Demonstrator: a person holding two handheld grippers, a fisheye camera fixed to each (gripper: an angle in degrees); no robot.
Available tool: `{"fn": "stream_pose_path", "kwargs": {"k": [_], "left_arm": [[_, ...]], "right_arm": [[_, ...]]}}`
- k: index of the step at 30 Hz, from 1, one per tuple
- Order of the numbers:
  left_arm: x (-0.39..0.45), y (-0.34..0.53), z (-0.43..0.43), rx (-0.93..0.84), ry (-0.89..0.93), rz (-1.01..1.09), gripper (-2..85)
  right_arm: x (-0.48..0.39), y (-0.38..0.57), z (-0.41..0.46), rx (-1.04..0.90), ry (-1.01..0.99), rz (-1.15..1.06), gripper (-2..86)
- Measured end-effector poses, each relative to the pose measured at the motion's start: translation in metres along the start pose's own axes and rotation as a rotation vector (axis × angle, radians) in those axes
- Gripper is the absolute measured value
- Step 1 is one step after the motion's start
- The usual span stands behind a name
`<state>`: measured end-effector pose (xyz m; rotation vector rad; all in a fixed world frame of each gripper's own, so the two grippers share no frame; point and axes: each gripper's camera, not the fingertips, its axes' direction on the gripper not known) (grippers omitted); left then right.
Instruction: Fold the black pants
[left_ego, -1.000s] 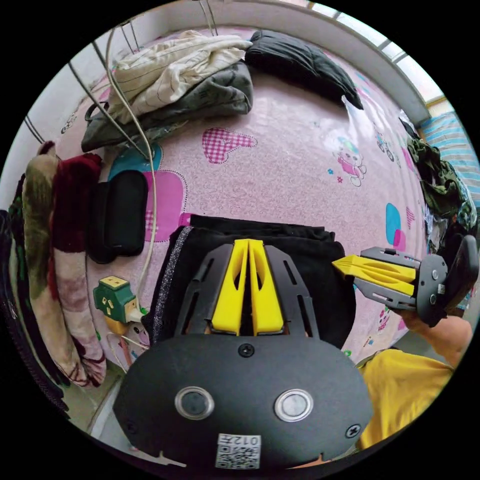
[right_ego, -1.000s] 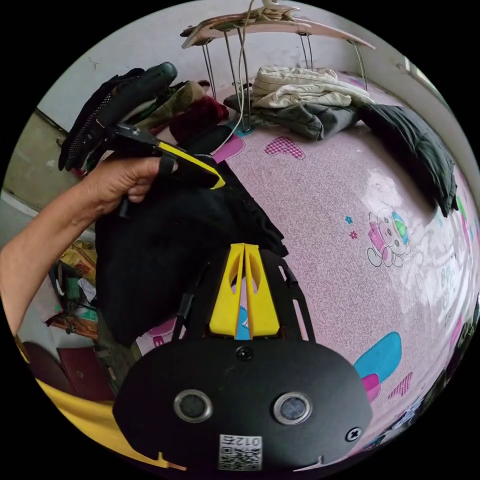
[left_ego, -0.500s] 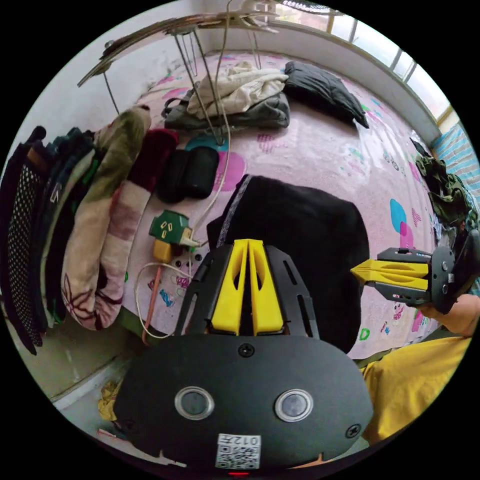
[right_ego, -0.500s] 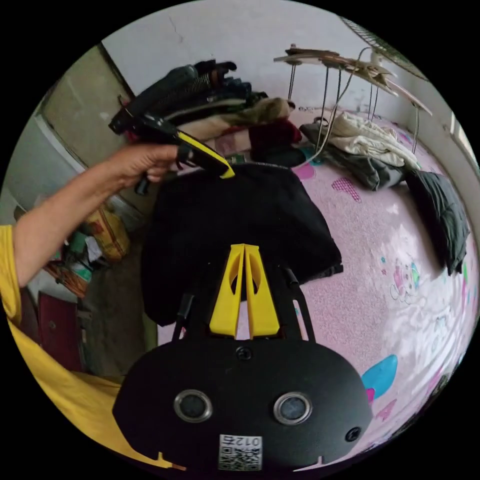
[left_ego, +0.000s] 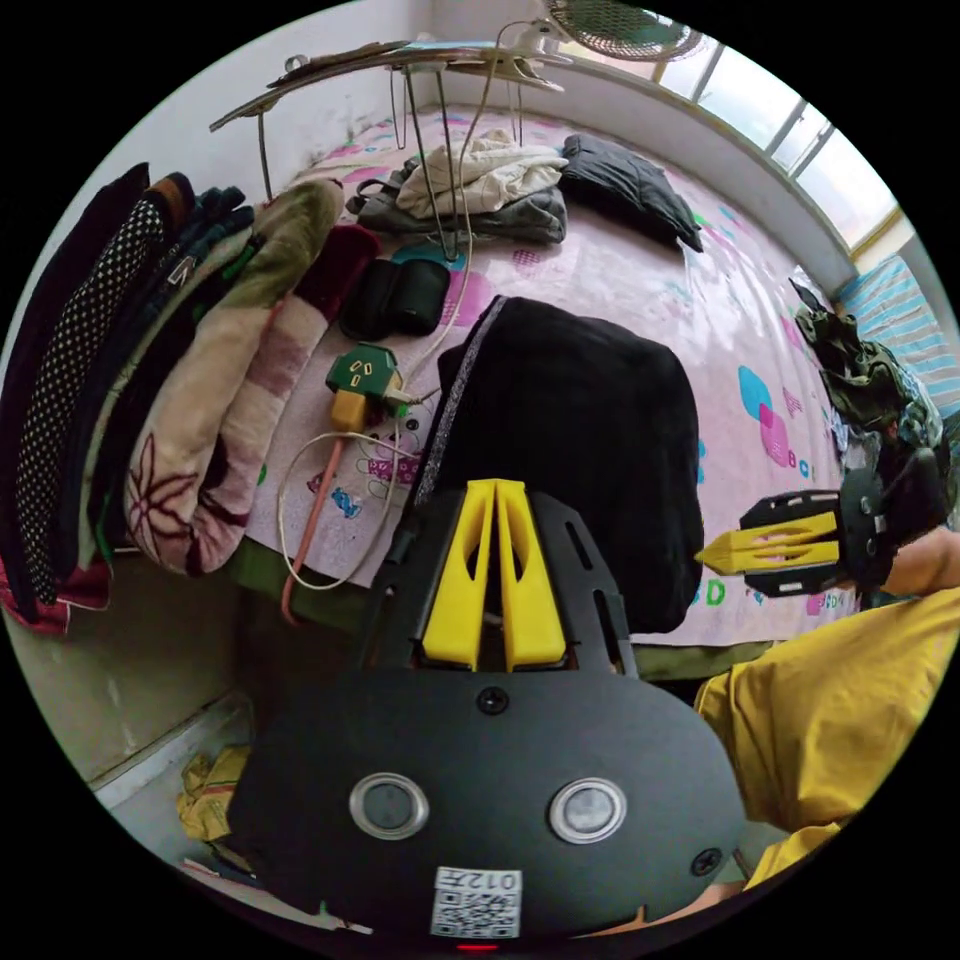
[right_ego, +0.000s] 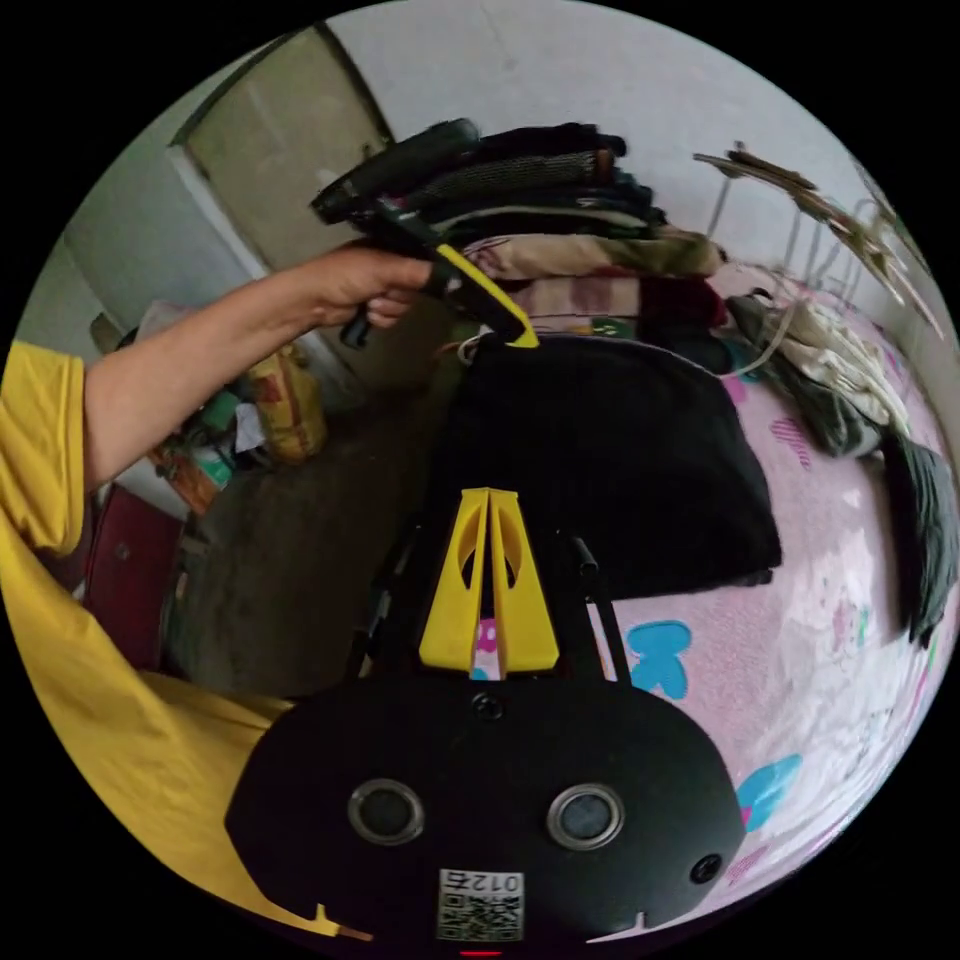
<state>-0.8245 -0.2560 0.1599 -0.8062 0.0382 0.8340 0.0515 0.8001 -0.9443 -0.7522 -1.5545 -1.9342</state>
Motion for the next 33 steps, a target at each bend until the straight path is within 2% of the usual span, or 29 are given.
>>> {"fn": "stream_pose_path", "kwargs": {"k": [3,5,13,15,19,23,26,31,33], "left_arm": [[-0.016,0.011,0.029,-0.084,-0.053,-0.05,-0.1],[-0.03,0.016,0.041,-0.086,-0.012,-0.098,-0.1],[-0.054,0.038,0.057,-0.08,0.107,-0.153,-0.1],[-0.049,0.046,0.038,-0.042,0.089,-0.156,-0.1],[-0.04,0.058,0.019,0.007,-0.003,-0.133,0.0],[-0.044,0.07,0.059,-0.082,0.019,-0.172,0.0],[-0.047,0.083,0.075,-0.046,0.053,-0.254,0.1],[-0.04,0.089,0.087,-0.06,0.048,-0.266,0.1],[-0.023,0.091,0.072,-0.043,-0.023,-0.258,0.2]], "right_arm": [[-0.026,-0.002,0.043,-0.164,0.047,-0.112,0.6],[-0.027,0.007,0.068,-0.256,0.088,-0.154,0.6],[-0.026,0.002,0.071,-0.28,0.055,-0.136,0.4],[-0.03,-0.001,0.064,-0.281,0.068,-0.124,0.3],[-0.051,-0.004,0.045,-0.13,0.098,-0.205,0.1],[-0.058,-0.004,0.08,-0.267,0.133,-0.269,-0.1],[-0.055,0.003,0.087,-0.27,0.132,-0.279,-0.1],[-0.059,0.01,0.088,-0.263,0.152,-0.277,0.0],[-0.056,0.011,0.084,-0.273,0.135,-0.228,0.0]]}}
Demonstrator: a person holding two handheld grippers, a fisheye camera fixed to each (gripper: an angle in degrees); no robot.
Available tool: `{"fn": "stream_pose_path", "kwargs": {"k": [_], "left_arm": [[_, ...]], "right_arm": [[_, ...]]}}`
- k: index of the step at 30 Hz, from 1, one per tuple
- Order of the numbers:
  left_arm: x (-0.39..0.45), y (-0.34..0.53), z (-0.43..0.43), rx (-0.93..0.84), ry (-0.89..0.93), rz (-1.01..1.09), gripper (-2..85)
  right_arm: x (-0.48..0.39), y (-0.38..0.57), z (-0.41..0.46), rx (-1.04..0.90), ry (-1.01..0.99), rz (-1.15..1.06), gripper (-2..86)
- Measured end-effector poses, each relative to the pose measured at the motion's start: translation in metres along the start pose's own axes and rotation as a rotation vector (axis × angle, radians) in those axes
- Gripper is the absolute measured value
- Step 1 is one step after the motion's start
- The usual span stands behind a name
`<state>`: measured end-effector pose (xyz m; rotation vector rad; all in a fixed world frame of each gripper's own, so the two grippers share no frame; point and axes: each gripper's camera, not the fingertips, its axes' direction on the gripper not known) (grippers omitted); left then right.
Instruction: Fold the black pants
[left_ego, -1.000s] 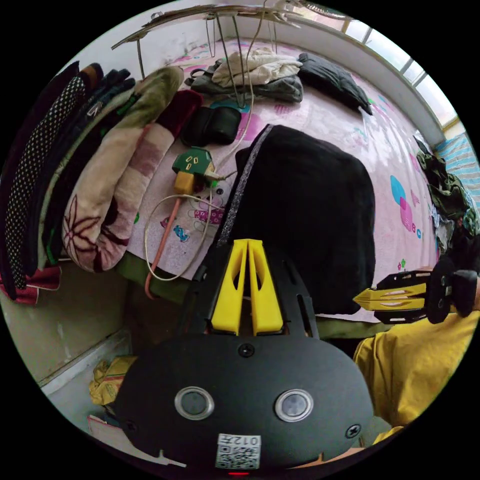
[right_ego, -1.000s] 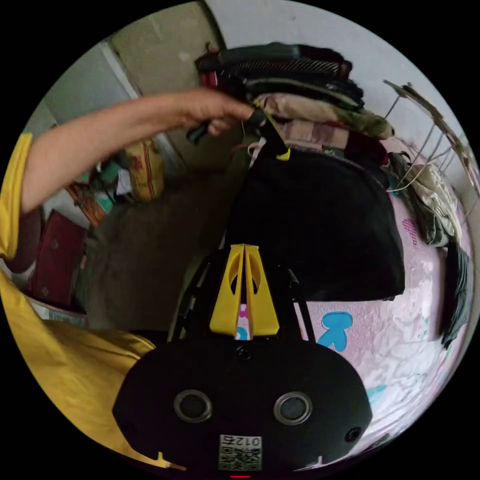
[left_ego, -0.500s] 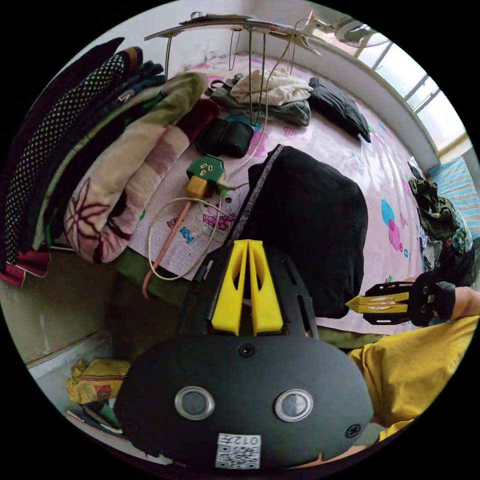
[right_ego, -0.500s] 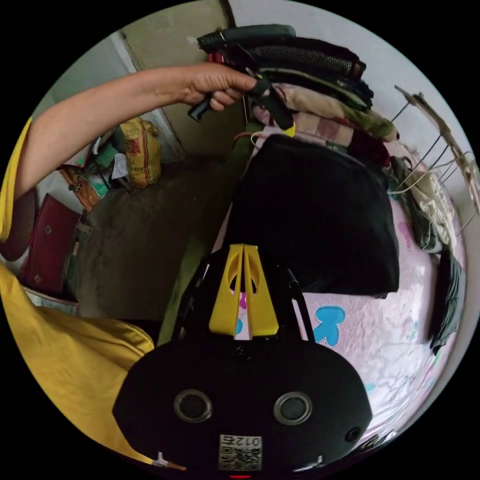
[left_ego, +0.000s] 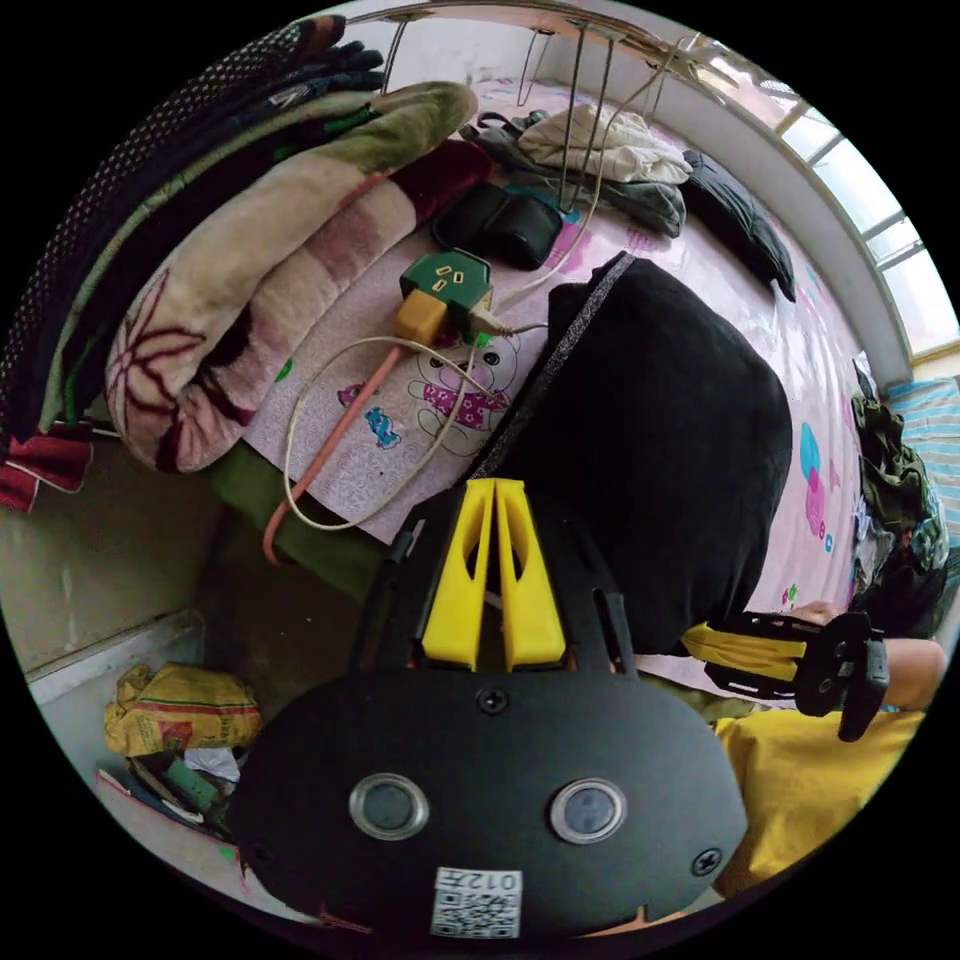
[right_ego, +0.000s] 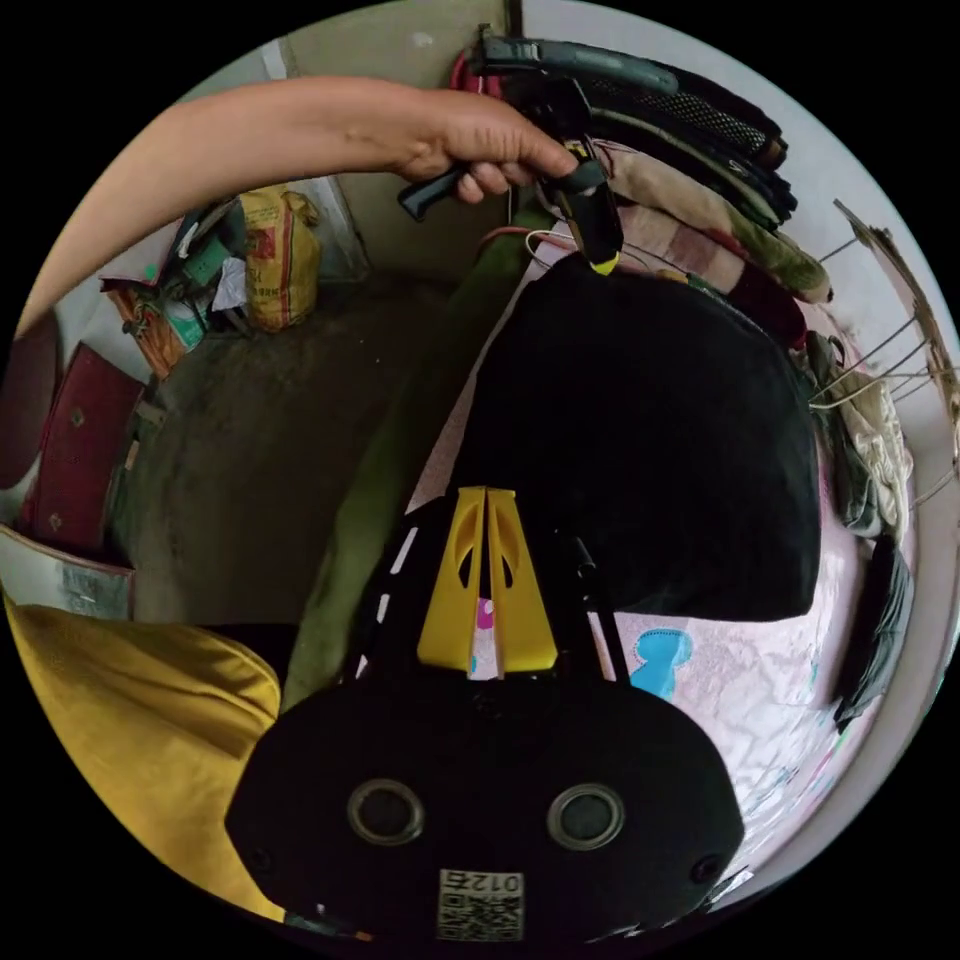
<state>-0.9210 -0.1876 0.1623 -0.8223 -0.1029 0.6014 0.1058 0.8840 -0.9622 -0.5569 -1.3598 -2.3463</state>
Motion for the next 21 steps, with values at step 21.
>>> {"fn": "stream_pose_path", "kwargs": {"k": [21], "left_arm": [[0.131,0.075,0.04,0.189,0.056,0.058,0.4]], "right_arm": [[0.019,0.071,-0.018,0.051,0.16,0.201,0.6]]}}
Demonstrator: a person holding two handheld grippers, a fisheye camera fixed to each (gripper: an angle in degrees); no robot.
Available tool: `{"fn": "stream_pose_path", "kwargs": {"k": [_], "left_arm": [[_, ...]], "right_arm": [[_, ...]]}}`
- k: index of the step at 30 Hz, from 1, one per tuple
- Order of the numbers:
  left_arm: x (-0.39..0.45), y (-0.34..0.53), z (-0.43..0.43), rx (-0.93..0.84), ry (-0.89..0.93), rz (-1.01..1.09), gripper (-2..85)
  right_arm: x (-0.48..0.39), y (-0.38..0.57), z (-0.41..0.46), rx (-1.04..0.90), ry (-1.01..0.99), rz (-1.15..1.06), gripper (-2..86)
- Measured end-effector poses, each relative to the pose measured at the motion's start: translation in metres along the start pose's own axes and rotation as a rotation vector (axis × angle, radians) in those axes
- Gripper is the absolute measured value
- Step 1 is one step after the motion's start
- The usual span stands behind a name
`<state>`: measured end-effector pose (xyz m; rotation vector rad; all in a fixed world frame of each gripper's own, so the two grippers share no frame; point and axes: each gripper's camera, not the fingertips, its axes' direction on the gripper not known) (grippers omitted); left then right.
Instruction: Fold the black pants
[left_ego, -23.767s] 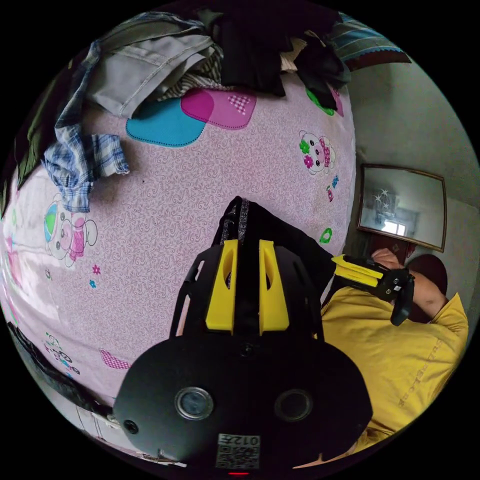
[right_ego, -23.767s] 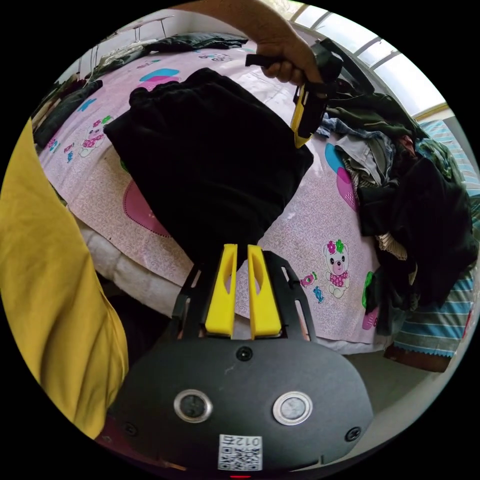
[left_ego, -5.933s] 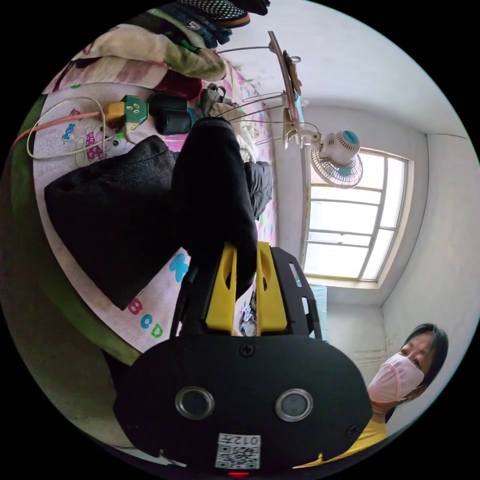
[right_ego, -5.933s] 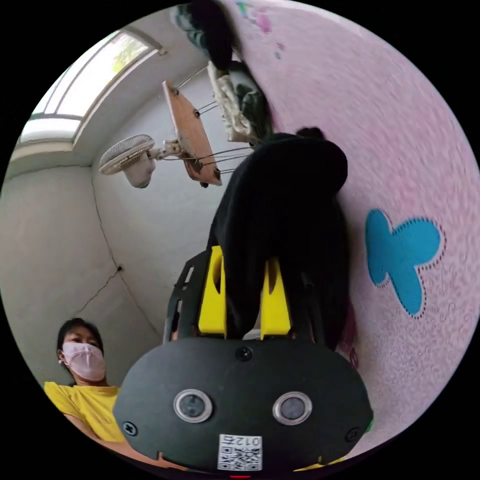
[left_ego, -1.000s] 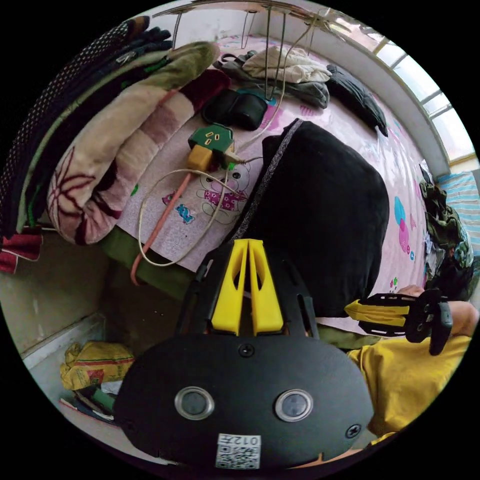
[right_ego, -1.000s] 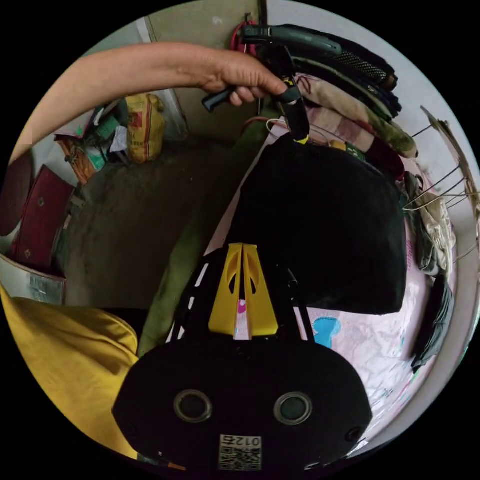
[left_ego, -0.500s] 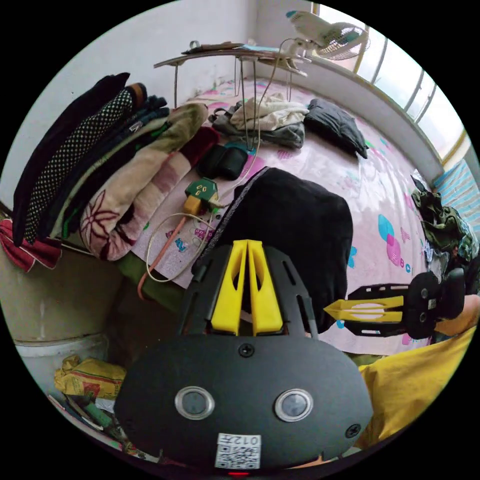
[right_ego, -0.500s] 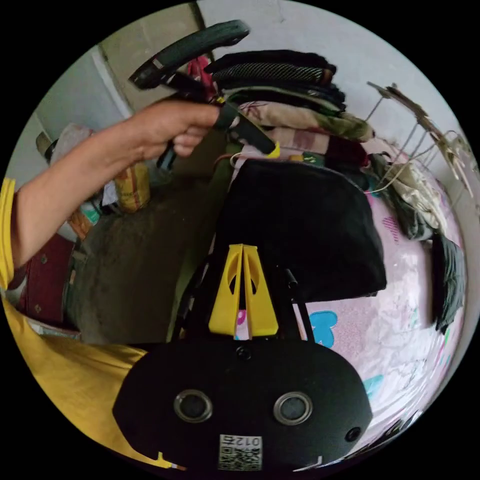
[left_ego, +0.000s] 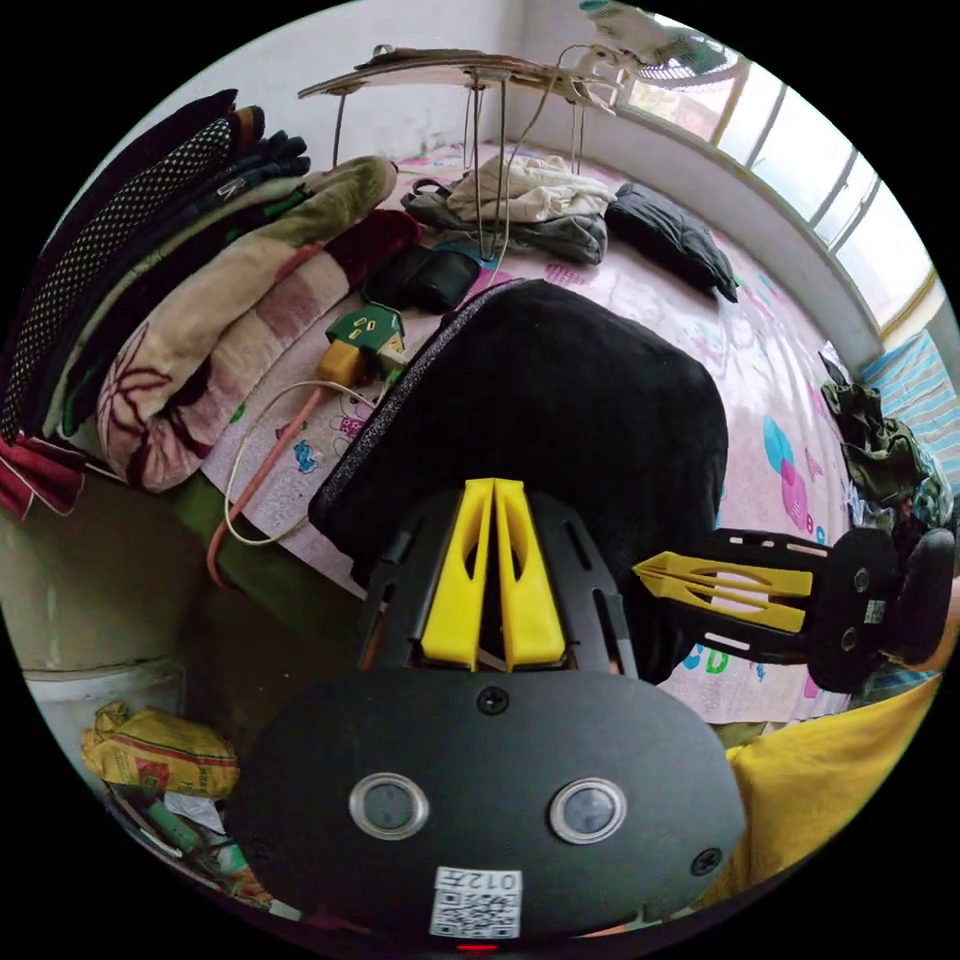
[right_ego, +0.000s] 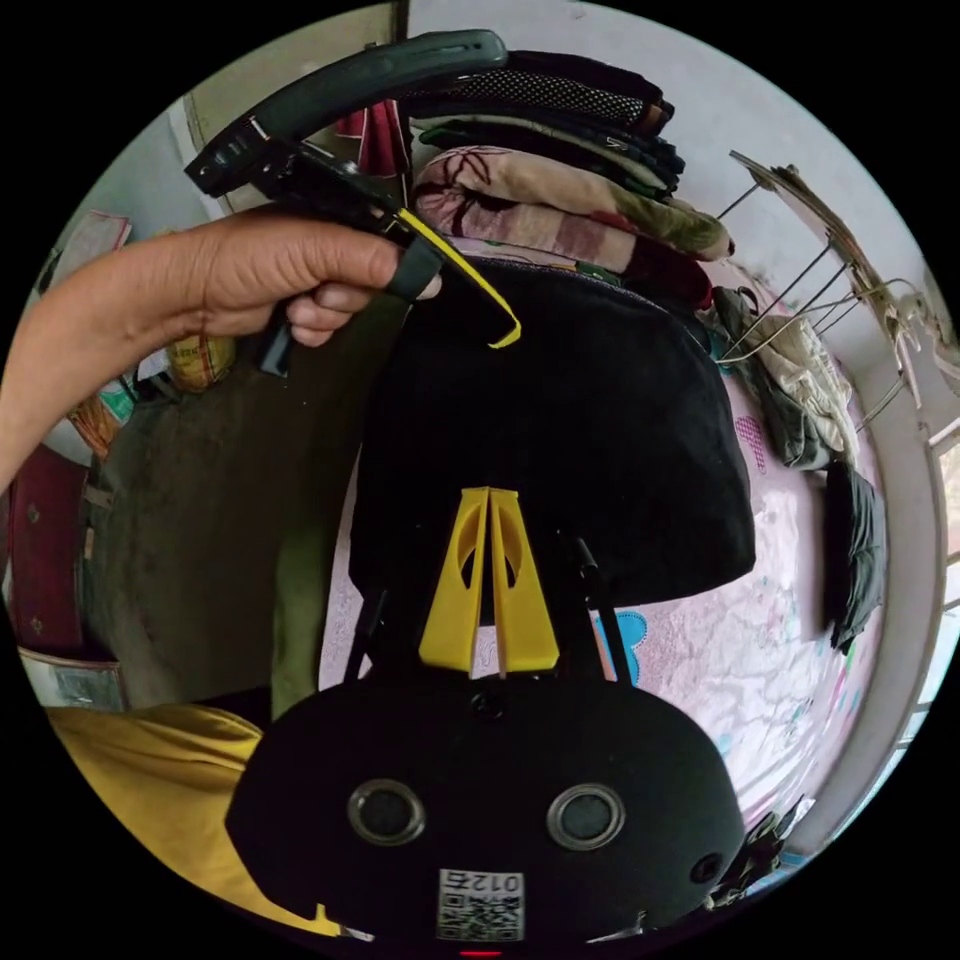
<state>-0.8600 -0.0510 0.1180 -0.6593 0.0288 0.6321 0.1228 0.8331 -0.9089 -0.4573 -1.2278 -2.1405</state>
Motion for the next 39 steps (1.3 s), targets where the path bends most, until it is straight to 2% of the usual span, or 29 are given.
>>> {"fn": "stream_pose_path", "kwargs": {"k": [7,11,17,24,27,31,34,37,39], "left_arm": [[0.029,-0.001,0.007,-0.061,0.035,-0.008,0.4],[0.063,0.0,-0.027,0.104,0.004,-0.015,0.2],[0.099,-0.002,0.032,-0.071,-0.051,-0.068,-0.1],[0.134,0.014,0.058,0.004,0.036,-0.187,-0.2],[0.153,0.015,0.059,0.018,0.053,-0.242,-0.1],[0.208,0.024,0.039,0.158,0.065,-0.239,0.0],[0.286,0.026,0.035,0.206,0.168,-0.16,0.1],[0.391,0.027,0.045,0.212,0.339,-0.04,0.3],[0.491,0.032,0.056,0.173,0.496,0.083,0.4]], "right_arm": [[0.027,0.039,-0.021,-0.047,-0.14,0.077,0.6],[0.055,0.066,-0.044,0.053,-0.086,0.157,0.5],[0.08,0.107,-0.025,-0.056,-0.168,0.303,0.5],[0.067,0.174,-0.034,-0.032,-0.094,0.291,0.3],[0.074,0.211,-0.05,-0.042,-0.155,0.341,0.1],[0.094,0.312,-0.091,0.095,-0.242,0.51,0.0],[0.101,0.422,-0.126,0.195,-0.244,0.623,0.0],[0.104,0.562,-0.168,0.276,-0.165,0.749,0.0],[0.103,0.655,-0.199,0.319,-0.086,0.845,0.0]]}}
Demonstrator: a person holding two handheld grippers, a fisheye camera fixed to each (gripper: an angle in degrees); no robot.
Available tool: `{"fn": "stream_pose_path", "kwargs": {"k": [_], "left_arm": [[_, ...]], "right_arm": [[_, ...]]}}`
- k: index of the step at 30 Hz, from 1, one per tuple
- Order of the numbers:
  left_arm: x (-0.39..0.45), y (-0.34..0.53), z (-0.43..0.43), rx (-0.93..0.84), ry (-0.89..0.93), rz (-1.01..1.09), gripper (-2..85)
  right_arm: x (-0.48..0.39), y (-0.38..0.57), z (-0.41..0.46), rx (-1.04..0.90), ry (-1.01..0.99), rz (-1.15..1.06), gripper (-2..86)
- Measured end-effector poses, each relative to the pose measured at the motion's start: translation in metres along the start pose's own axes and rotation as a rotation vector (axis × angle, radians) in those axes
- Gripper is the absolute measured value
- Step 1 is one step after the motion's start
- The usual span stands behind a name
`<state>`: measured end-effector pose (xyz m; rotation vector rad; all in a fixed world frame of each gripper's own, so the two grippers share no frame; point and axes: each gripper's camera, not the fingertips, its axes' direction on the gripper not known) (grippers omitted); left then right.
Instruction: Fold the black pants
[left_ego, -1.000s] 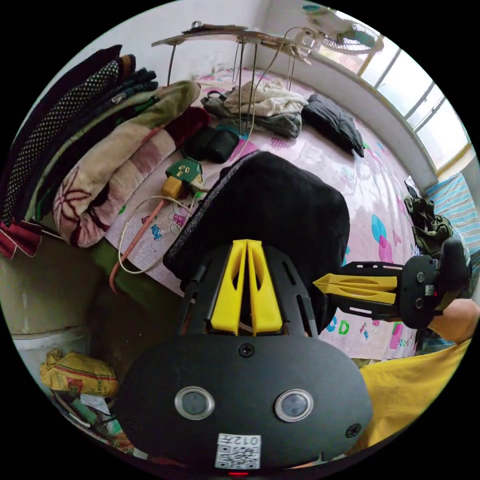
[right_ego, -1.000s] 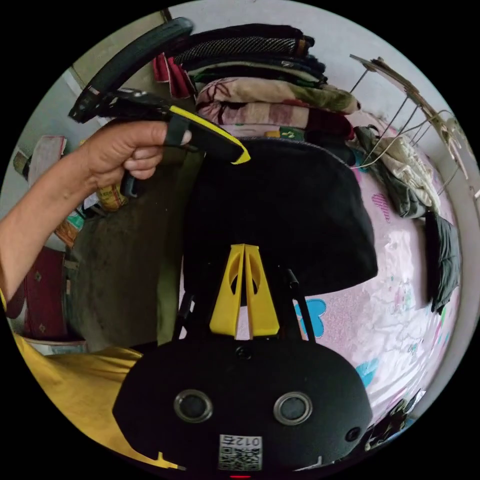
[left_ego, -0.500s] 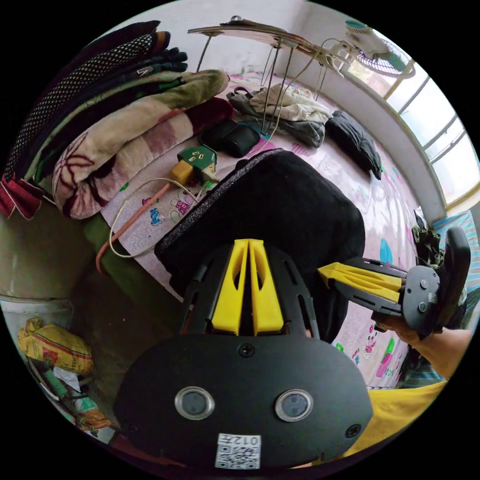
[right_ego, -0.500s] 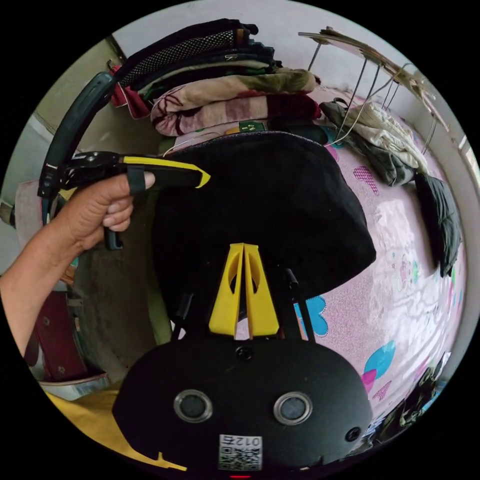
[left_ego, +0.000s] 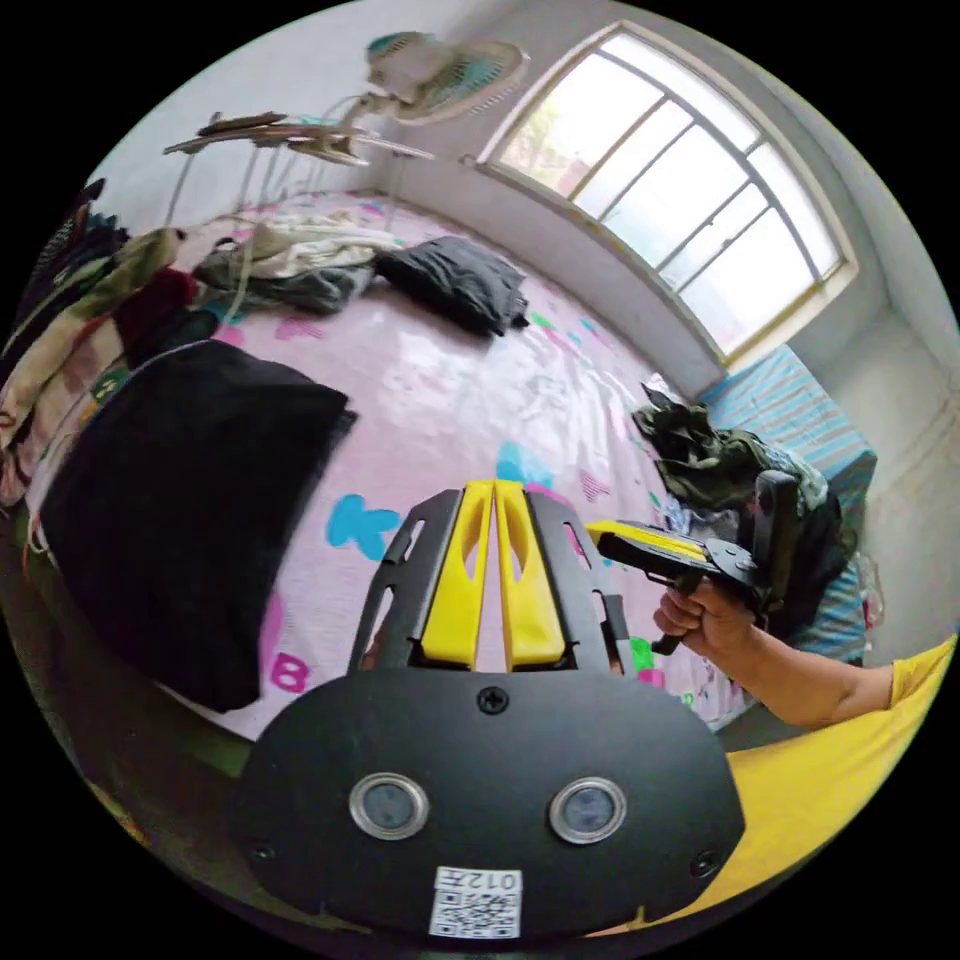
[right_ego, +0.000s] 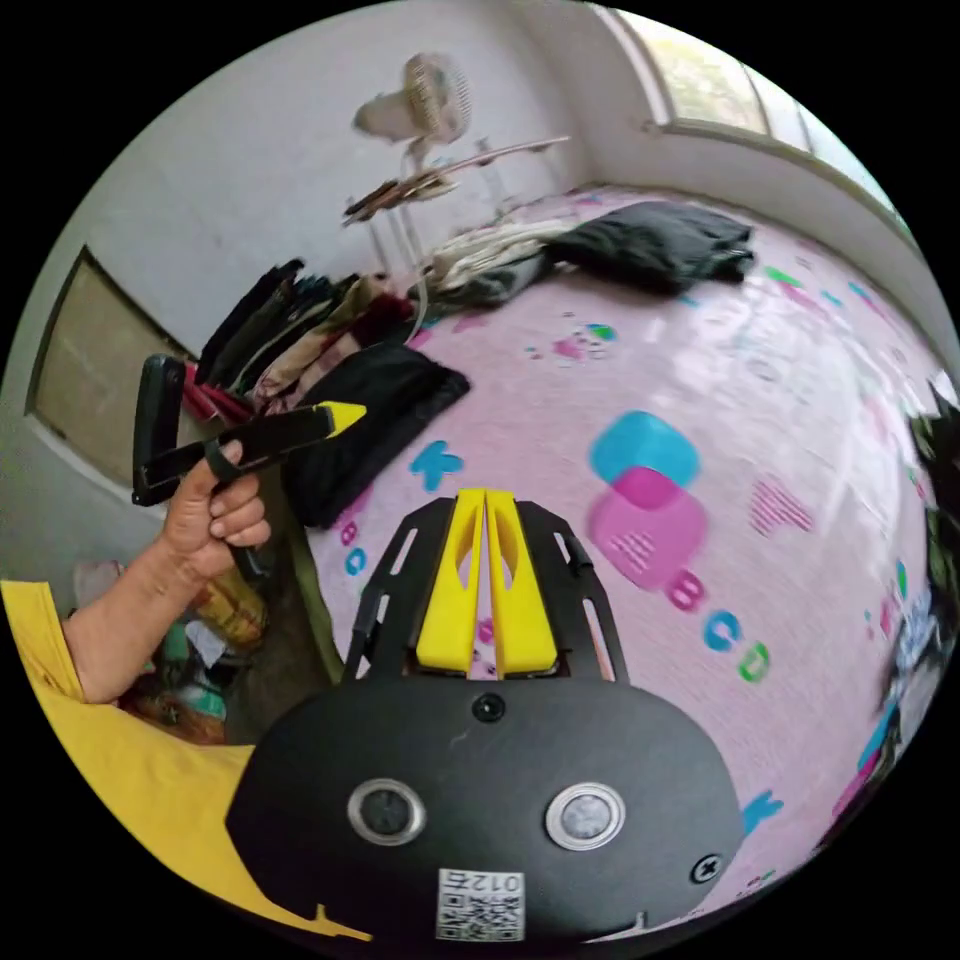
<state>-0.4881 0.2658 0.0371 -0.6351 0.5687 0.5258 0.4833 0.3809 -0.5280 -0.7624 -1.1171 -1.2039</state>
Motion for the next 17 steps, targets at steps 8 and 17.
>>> {"fn": "stream_pose_path", "kwargs": {"k": [8,17], "left_arm": [[0.273,0.04,0.181,-0.306,0.511,0.202,0.3],[0.481,0.058,0.314,-0.552,0.612,0.389,0.5]], "right_arm": [[0.248,0.233,-0.301,0.324,0.541,0.295,0.3],[0.458,0.366,-0.546,0.558,1.062,0.538,3.9]]}}
